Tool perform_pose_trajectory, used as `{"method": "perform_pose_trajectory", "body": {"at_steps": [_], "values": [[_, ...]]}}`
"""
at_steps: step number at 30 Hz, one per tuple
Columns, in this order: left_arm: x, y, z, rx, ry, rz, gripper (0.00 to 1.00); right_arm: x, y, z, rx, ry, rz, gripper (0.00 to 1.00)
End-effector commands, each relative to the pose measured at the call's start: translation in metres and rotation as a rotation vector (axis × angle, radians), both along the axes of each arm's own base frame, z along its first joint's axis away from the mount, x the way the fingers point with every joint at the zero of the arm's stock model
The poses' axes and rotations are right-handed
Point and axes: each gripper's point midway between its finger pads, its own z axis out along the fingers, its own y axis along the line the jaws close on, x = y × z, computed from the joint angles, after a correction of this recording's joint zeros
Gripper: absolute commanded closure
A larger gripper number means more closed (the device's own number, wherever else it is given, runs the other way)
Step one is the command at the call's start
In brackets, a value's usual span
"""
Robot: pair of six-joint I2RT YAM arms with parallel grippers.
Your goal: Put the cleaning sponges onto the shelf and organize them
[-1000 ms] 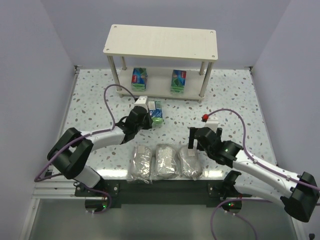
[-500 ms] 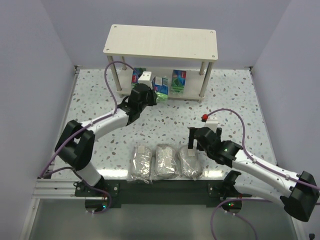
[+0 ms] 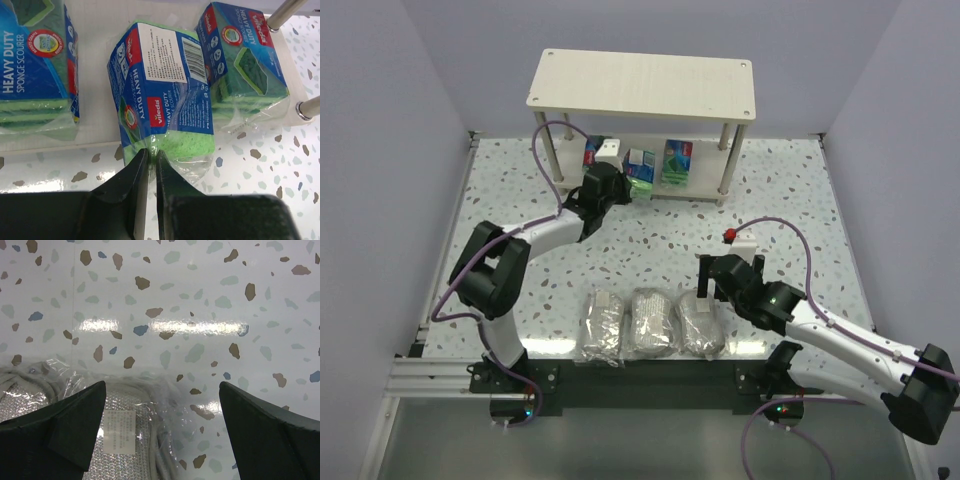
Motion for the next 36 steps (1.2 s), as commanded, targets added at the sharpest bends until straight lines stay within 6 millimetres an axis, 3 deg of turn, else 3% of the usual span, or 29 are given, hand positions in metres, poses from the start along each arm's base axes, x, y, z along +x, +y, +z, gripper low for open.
{"method": "perform_pose_trajectory", "body": {"at_steps": [1, 9, 13, 16, 17, 19, 20, 21, 23, 24, 25, 26, 27, 28, 29, 30, 31, 36], "values": [[0.025, -0.005, 0.046, -0.078, -0.141, 0.019, 0.86, 0.004, -0.004, 0.002, -0.027, -0.024, -0.014, 0.01], [0.053, 0.003, 0.035, -0.082, -0.121, 0.06, 0.82, 0.007, 0.002, -0.002, -0.029, -0.016, -0.004, 0.01], [0.058, 0.002, 0.032, -0.112, -0.128, 0.045, 0.75, 0.009, 0.005, -0.002, -0.031, -0.017, -0.001, 0.01], [0.06, 0.003, 0.031, -0.125, -0.129, 0.05, 0.52, 0.01, 0.005, -0.003, -0.035, -0.014, -0.002, 0.01], [0.059, 0.004, 0.028, -0.124, -0.124, 0.052, 0.38, 0.011, 0.006, -0.003, -0.036, -0.013, -0.001, 0.01], [0.054, 0.007, 0.037, -0.142, -0.138, 0.06, 0.29, 0.011, 0.006, -0.002, -0.031, -0.015, -0.003, 0.01], [0.048, 0.01, 0.031, -0.139, -0.131, 0.061, 0.22, 0.011, 0.007, -0.003, -0.029, -0.014, -0.003, 0.01], [0.044, 0.012, 0.047, -0.156, -0.163, 0.059, 0.2, 0.011, 0.008, -0.002, -0.023, -0.017, -0.003, 0.01], [0.034, 0.018, 0.049, -0.151, -0.16, 0.067, 0.12, 0.012, 0.009, -0.002, -0.014, -0.019, -0.005, 0.01], [0.028, 0.022, 0.065, -0.163, -0.186, 0.072, 0.11, 0.012, 0.009, -0.002, -0.012, -0.017, -0.006, 0.01], [0.023, 0.026, 0.07, -0.165, -0.19, 0.08, 0.09, 0.012, 0.009, -0.002, -0.007, -0.02, -0.009, 0.01], [0.016, 0.031, 0.064, -0.157, -0.172, 0.09, 0.08, 0.012, 0.01, -0.001, -0.002, -0.022, -0.009, 0.01], [0.007, 0.036, 0.08, -0.172, -0.187, 0.096, 0.08, 0.012, 0.011, -0.001, 0.001, -0.022, -0.009, 0.01], [0.0, 0.04, 0.081, -0.174, -0.179, 0.104, 0.07, 0.013, 0.011, 0.001, 0.006, -0.024, -0.011, 0.01], [-0.01, 0.045, 0.071, -0.168, -0.145, 0.11, 0.07, 0.014, 0.011, 0.003, 0.013, -0.029, -0.016, 0.01], [-0.02, 0.046, 0.089, -0.195, -0.177, 0.096, 0.07, 0.013, 0.012, 0.004, 0.022, -0.032, -0.016, 0.01], [-0.029, 0.042, 0.091, -0.203, -0.179, 0.055, 0.07, 0.013, 0.013, 0.006, 0.031, -0.035, -0.018, 0.01], [-0.07, 0.054, 0.091, -0.189, -0.129, 0.033, 0.07, 0.014, 0.013, 0.013, 0.049, -0.045, -0.028, 0.01]]}}
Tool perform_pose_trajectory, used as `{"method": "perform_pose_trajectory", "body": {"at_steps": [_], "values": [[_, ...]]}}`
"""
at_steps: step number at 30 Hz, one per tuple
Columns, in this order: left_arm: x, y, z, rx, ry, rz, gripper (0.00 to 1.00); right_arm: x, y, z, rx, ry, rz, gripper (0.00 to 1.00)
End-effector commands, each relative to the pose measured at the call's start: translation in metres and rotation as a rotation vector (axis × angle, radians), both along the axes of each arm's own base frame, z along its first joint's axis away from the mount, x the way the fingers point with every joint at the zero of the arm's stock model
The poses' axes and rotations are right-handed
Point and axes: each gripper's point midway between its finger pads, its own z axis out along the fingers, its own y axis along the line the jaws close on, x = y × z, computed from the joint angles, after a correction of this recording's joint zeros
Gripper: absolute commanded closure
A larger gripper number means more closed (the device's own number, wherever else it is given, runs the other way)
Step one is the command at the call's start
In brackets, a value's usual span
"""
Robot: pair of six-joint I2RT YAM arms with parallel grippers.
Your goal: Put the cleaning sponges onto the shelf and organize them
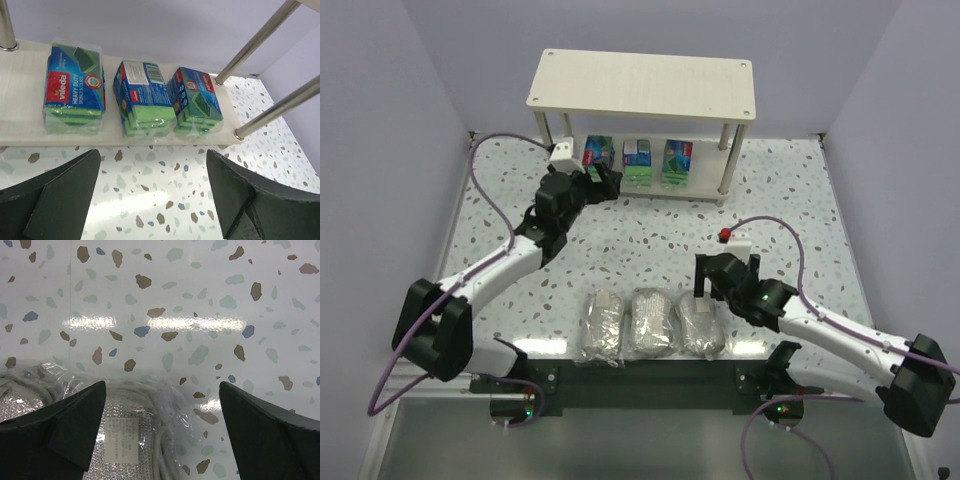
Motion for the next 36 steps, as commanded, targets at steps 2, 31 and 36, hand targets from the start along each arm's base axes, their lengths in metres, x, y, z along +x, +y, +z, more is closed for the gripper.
{"method": "perform_pose_trajectory", "body": {"at_steps": [2, 31, 36], "values": [[-0.029, 0.023, -0.016, 0.035, 0.066, 0.049, 0.1, 0.014, 0.007, 0.031, 0.072, -0.09, -0.047, 0.01], [0.111, 0.157, -0.021, 0.385, 0.026, 0.47, 0.23, 0.029, -0.008, 0.068, 0.122, -0.146, -0.092, 0.01], [0.131, 0.158, -0.029, 0.412, -0.011, 0.437, 0.24, 0.029, -0.009, 0.065, 0.109, -0.139, -0.087, 0.01]]}}
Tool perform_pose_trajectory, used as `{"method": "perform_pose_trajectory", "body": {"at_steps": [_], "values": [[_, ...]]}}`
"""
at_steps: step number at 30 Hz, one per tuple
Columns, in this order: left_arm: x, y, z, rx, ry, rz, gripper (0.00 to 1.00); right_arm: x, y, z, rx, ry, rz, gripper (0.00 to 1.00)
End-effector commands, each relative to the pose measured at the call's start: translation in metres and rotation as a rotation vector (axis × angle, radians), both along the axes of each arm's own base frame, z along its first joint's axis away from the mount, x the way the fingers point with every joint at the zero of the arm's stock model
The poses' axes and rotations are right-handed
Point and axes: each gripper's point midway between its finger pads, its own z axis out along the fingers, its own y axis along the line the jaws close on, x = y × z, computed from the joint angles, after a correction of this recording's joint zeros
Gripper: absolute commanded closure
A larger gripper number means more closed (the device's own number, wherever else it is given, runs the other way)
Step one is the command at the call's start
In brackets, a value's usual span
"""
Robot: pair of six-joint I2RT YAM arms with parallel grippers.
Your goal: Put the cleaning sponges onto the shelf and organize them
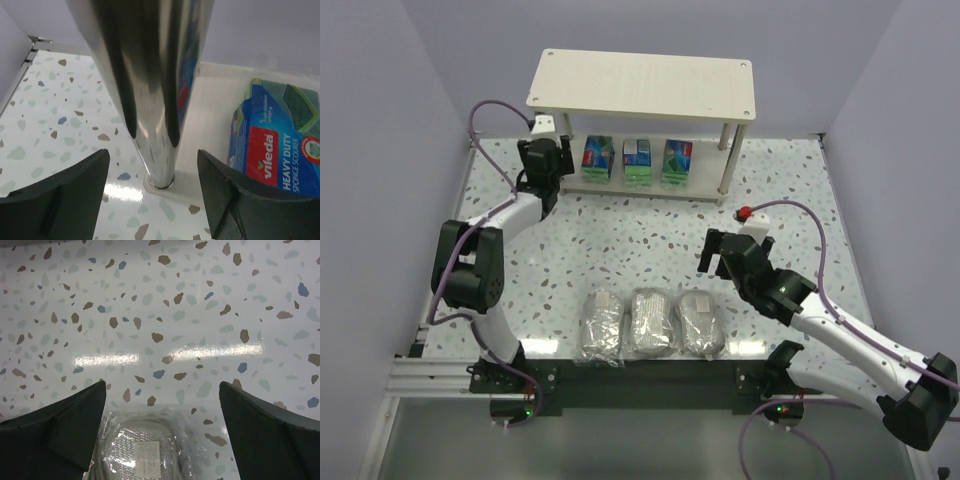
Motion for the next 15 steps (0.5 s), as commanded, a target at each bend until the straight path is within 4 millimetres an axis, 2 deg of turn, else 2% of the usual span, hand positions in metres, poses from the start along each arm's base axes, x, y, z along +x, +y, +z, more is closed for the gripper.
{"method": "perform_pose_trajectory", "body": {"at_steps": [1, 5, 8, 9, 11, 12, 13, 15], "values": [[0.026, 0.004, 0.033, 0.015, -0.131, -0.028, 0.24, -0.003, -0.004, -0.003, -0.021, 0.01, 0.006, 0.01], [0.034, -0.004, 0.027, -0.006, -0.162, -0.076, 0.29, -0.003, -0.004, -0.006, -0.027, 0.018, 0.007, 0.01], [0.035, -0.01, 0.023, -0.023, -0.17, -0.113, 0.41, -0.003, -0.005, -0.008, -0.03, 0.023, 0.007, 0.01], [0.035, -0.013, 0.022, -0.029, -0.17, -0.128, 0.52, -0.003, -0.006, -0.008, -0.034, 0.024, 0.005, 0.01], [0.033, -0.013, 0.023, -0.044, -0.172, -0.126, 0.65, -0.004, -0.005, -0.008, -0.036, 0.025, 0.009, 0.01], [0.031, -0.014, 0.023, -0.048, -0.174, -0.129, 0.75, -0.004, -0.006, -0.008, -0.034, 0.024, 0.007, 0.01], [0.028, -0.013, 0.02, -0.05, -0.167, -0.128, 0.79, -0.004, -0.006, -0.008, -0.035, 0.025, 0.007, 0.01], [0.023, -0.014, 0.026, -0.067, -0.178, -0.13, 0.83, -0.005, -0.006, -0.009, -0.031, 0.027, 0.006, 0.01]]}}
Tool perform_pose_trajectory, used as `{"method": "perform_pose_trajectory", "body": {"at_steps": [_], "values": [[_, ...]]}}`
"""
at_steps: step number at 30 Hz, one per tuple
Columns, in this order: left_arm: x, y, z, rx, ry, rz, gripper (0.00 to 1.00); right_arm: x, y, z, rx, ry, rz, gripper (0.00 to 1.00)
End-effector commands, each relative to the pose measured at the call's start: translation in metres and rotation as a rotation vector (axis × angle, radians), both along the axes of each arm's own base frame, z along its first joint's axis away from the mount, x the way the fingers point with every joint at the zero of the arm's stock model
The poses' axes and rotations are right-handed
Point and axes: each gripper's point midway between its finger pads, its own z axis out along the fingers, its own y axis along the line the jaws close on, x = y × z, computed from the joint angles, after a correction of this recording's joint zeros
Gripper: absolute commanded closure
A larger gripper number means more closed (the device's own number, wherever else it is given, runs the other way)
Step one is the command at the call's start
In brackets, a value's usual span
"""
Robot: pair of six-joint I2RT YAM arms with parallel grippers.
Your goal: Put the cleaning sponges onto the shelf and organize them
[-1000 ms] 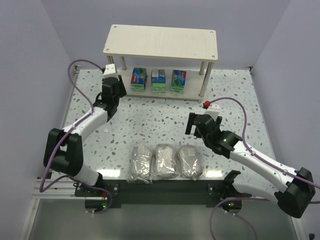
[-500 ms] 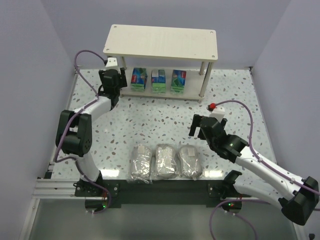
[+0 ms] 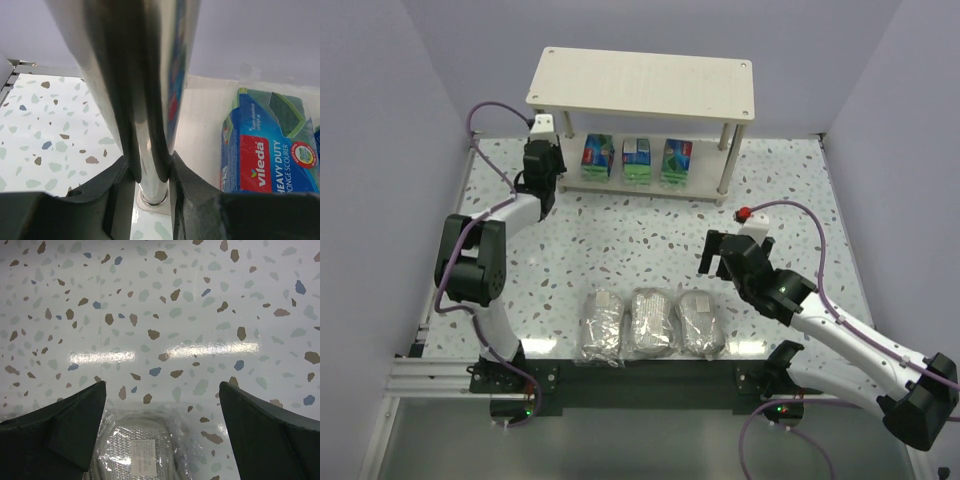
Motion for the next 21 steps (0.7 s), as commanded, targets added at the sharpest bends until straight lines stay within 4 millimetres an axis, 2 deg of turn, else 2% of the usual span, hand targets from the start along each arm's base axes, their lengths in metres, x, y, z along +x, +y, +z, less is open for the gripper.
{"method": "perform_pose_trajectory", "body": {"at_steps": [1, 9, 10, 11, 13, 14, 15, 16, 17, 18, 20, 21], "values": [[-0.007, -0.01, 0.03, -0.065, -0.095, -0.041, 0.83, -0.004, -0.005, -0.007, -0.014, 0.017, 0.001, 0.01], [-0.04, -0.013, 0.034, -0.145, -0.098, -0.048, 0.84, -0.007, -0.003, -0.01, 0.009, 0.023, 0.004, 0.01], [-0.044, -0.013, 0.026, -0.146, -0.081, -0.043, 0.84, -0.008, -0.003, -0.011, 0.014, 0.025, 0.006, 0.01], [-0.047, -0.013, 0.029, -0.161, -0.083, -0.041, 0.84, -0.009, -0.003, -0.012, 0.017, 0.029, 0.009, 0.01], [-0.054, -0.015, 0.022, -0.171, -0.055, -0.042, 0.8, -0.012, -0.002, -0.013, 0.026, 0.036, 0.019, 0.01], [-0.057, -0.015, 0.026, -0.194, -0.059, -0.038, 0.76, -0.014, -0.003, -0.015, 0.024, 0.045, 0.022, 0.01], [-0.06, -0.019, 0.027, -0.202, -0.055, -0.044, 0.61, -0.016, -0.003, -0.014, 0.03, 0.045, 0.026, 0.01], [-0.064, -0.019, 0.024, -0.21, -0.044, -0.038, 0.54, -0.018, -0.002, -0.016, 0.032, 0.055, 0.035, 0.01], [-0.071, -0.019, 0.031, -0.232, -0.045, -0.029, 0.48, -0.023, -0.001, -0.019, 0.036, 0.076, 0.05, 0.01], [-0.077, -0.022, 0.034, -0.238, -0.049, -0.028, 0.37, -0.026, 0.0, -0.021, 0.045, 0.089, 0.063, 0.01], [-0.095, -0.027, 0.044, -0.255, -0.066, -0.028, 0.24, -0.037, 0.008, -0.025, 0.078, 0.133, 0.118, 0.01], [-0.102, -0.026, 0.044, -0.26, -0.063, -0.022, 0.22, -0.042, 0.01, -0.03, 0.087, 0.156, 0.135, 0.01]]}}
